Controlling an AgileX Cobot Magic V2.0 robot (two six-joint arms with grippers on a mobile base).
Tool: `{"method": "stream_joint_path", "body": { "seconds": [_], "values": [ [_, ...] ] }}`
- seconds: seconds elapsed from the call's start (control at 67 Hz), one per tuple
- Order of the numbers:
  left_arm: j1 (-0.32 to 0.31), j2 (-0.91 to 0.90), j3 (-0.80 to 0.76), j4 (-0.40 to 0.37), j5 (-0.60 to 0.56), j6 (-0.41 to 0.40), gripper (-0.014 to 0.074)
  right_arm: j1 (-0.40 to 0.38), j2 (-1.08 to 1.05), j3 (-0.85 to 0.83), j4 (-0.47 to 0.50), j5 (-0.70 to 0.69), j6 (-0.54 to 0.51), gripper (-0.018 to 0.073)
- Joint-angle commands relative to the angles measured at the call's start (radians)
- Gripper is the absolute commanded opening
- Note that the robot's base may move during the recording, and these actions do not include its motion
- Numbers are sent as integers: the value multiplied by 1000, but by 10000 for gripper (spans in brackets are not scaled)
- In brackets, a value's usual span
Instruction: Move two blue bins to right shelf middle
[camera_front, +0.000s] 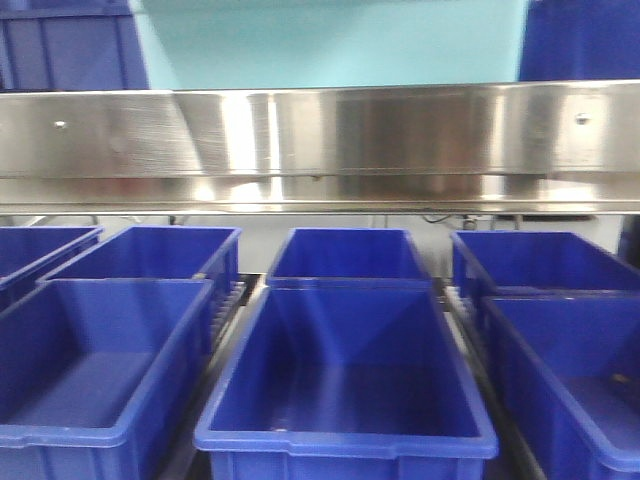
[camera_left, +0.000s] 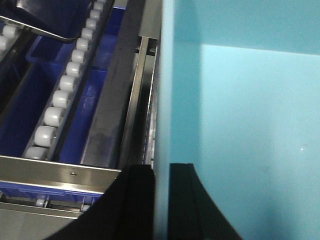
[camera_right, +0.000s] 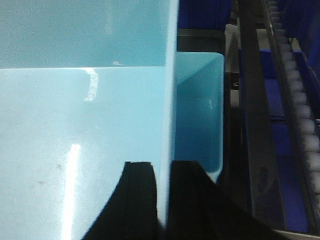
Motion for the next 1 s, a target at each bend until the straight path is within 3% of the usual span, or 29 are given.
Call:
{"method": "stream_joint_path", "body": {
  "seconds": [0.0,0.985],
  "values": [
    [-3,-12,-11,2,-44,-3,-111,4,-14,-10,12,-44,-3,-167],
    [-3,-12,-11,2,-44,-3,-111,4,-14,-10,12,-44,-3,-167]
  ]
}}
